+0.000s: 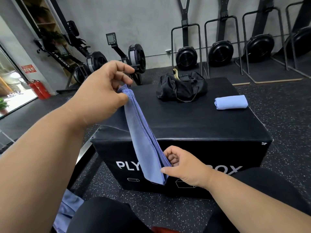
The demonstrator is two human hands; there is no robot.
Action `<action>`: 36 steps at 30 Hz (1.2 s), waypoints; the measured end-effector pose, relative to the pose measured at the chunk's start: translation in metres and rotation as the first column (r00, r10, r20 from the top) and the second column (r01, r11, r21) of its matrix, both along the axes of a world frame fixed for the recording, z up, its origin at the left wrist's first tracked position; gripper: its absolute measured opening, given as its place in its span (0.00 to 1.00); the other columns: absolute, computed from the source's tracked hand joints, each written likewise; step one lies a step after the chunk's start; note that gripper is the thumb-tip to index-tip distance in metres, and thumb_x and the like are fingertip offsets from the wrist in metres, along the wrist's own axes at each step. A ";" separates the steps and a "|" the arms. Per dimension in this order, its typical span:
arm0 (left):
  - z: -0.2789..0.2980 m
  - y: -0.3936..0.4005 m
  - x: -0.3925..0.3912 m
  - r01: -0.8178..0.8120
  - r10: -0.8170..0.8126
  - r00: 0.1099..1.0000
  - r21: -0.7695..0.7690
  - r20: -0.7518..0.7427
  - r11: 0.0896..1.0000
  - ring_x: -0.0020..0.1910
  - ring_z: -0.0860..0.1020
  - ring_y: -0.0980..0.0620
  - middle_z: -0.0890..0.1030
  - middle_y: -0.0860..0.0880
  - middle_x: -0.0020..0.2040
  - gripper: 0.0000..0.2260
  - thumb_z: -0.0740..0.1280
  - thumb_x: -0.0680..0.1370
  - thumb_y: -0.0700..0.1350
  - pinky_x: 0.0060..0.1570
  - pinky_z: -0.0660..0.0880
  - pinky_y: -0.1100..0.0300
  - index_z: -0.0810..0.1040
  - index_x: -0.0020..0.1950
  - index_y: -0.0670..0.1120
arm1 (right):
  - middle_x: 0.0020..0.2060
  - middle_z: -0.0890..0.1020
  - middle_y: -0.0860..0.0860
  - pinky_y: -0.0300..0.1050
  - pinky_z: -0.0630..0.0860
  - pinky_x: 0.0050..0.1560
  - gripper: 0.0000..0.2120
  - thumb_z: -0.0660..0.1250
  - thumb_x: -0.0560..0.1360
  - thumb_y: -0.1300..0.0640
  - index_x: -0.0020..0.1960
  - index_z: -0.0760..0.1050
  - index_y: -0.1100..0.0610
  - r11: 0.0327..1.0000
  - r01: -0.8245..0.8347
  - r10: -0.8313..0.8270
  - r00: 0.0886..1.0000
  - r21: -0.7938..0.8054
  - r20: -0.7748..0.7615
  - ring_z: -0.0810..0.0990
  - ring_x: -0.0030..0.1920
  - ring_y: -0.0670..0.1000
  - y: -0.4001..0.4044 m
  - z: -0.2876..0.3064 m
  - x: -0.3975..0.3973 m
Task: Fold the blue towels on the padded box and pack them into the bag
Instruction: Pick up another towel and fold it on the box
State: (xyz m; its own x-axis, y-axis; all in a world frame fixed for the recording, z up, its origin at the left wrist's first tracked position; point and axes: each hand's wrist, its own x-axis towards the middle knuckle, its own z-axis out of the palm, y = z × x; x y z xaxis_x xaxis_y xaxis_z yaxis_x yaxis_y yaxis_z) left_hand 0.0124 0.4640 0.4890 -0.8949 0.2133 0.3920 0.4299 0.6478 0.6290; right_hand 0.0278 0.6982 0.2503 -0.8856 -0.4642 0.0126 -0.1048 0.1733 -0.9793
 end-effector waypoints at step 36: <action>0.002 -0.047 -0.006 -0.324 0.322 0.946 -0.066 -0.037 0.944 0.55 0.82 0.44 0.83 0.51 0.57 0.25 0.67 0.75 0.28 0.60 0.79 0.47 0.79 0.62 0.56 | 0.37 0.72 0.47 0.41 0.70 0.40 0.19 0.72 0.76 0.46 0.35 0.65 0.50 0.910 0.223 -0.012 0.856 0.349 -0.516 0.71 0.39 0.48 0.024 -0.003 0.003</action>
